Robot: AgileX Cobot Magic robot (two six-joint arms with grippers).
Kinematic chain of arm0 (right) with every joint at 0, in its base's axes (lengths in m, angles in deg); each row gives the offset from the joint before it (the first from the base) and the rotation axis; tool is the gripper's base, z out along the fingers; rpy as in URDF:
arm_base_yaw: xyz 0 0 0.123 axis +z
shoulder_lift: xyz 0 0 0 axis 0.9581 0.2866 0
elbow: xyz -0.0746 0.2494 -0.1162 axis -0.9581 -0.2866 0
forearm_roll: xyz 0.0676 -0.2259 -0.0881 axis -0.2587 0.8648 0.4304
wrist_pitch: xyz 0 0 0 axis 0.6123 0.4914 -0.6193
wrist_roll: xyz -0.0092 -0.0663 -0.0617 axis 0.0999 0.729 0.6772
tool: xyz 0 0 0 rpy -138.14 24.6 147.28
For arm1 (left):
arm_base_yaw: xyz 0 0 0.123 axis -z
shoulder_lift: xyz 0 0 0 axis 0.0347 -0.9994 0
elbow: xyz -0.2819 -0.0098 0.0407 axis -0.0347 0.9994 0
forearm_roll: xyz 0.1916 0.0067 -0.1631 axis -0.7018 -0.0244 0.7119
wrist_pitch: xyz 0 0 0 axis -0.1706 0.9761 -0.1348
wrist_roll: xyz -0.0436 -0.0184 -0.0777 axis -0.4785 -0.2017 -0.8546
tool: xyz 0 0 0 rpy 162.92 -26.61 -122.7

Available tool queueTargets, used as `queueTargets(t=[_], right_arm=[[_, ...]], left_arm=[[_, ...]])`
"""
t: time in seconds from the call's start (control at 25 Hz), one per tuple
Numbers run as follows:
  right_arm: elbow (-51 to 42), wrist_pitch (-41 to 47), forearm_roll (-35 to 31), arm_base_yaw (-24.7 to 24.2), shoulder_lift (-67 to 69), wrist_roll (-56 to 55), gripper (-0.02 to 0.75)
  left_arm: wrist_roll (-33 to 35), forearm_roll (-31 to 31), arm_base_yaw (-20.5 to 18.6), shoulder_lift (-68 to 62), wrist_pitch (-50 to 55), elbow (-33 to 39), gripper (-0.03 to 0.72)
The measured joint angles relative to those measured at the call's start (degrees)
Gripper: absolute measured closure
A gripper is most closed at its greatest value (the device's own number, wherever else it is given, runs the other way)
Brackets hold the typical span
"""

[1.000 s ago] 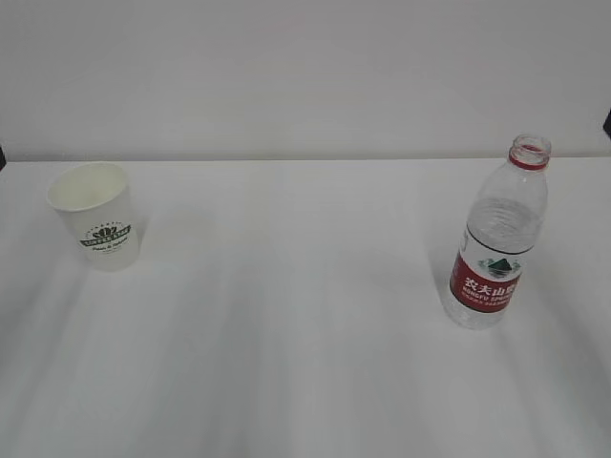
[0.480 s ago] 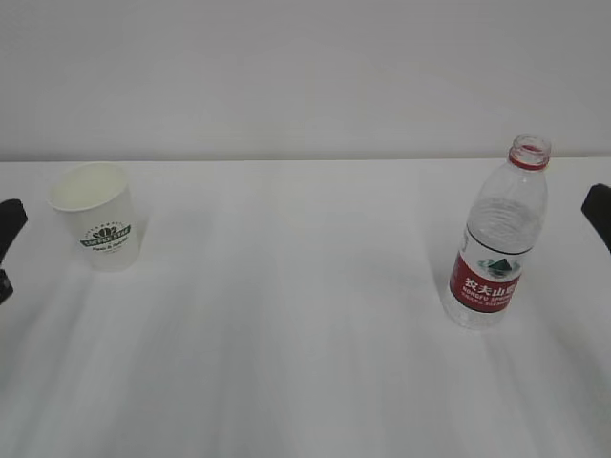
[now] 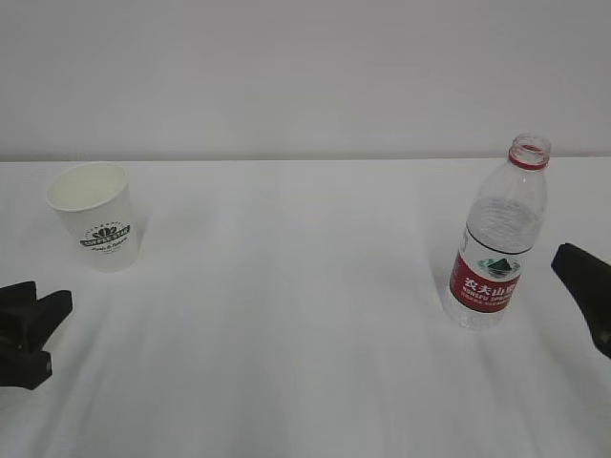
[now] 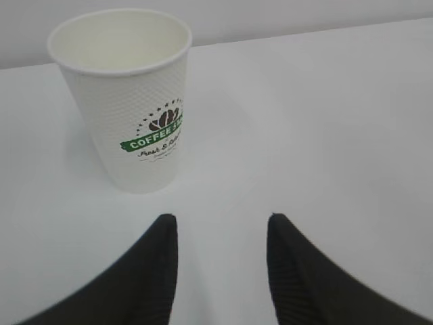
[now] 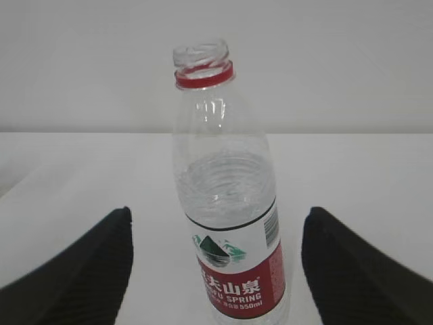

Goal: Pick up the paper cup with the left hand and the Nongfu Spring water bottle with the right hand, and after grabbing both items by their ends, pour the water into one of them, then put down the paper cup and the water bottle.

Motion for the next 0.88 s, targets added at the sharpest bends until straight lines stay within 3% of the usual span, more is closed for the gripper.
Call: queueTargets(t=[0.32, 0.88], right_arm=[[-0.2, -14.9, -0.3, 0.0, 17.8, 3.9, 0.150], [1.7, -16.0, -3.7, 0.0, 30.2, 7.5, 0.150]], left_arm=[[0.0, -0.6, 0.0, -0.1, -0.3, 0.0, 0.363], [0.0, -1.2, 0.0, -0.1, -0.3, 0.0, 0.363]])
